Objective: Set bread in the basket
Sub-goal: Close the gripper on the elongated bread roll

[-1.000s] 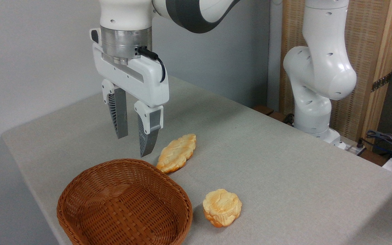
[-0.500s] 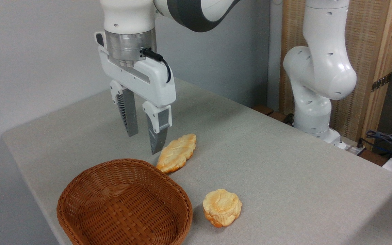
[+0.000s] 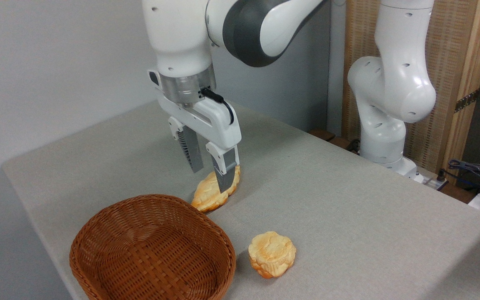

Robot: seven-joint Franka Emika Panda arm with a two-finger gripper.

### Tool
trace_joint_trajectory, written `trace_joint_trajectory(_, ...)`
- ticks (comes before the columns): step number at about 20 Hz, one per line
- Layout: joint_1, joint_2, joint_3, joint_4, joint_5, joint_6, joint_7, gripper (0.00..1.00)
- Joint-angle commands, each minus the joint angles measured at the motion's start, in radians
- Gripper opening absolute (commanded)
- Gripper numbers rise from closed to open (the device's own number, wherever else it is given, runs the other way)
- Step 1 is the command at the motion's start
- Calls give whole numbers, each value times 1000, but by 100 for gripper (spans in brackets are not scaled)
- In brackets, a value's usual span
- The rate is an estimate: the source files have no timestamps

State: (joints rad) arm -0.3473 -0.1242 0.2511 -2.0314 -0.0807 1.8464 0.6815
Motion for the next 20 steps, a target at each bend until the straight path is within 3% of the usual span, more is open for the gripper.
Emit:
trace_joint_trajectory(1,-39,-23,5,-67,4,16,-8,100)
trace_joint_trajectory(8,-101,38,5,-69,-5,63,-20,100)
trace_joint_trajectory(20,-140,120,5,-70,-5,106,-23,100)
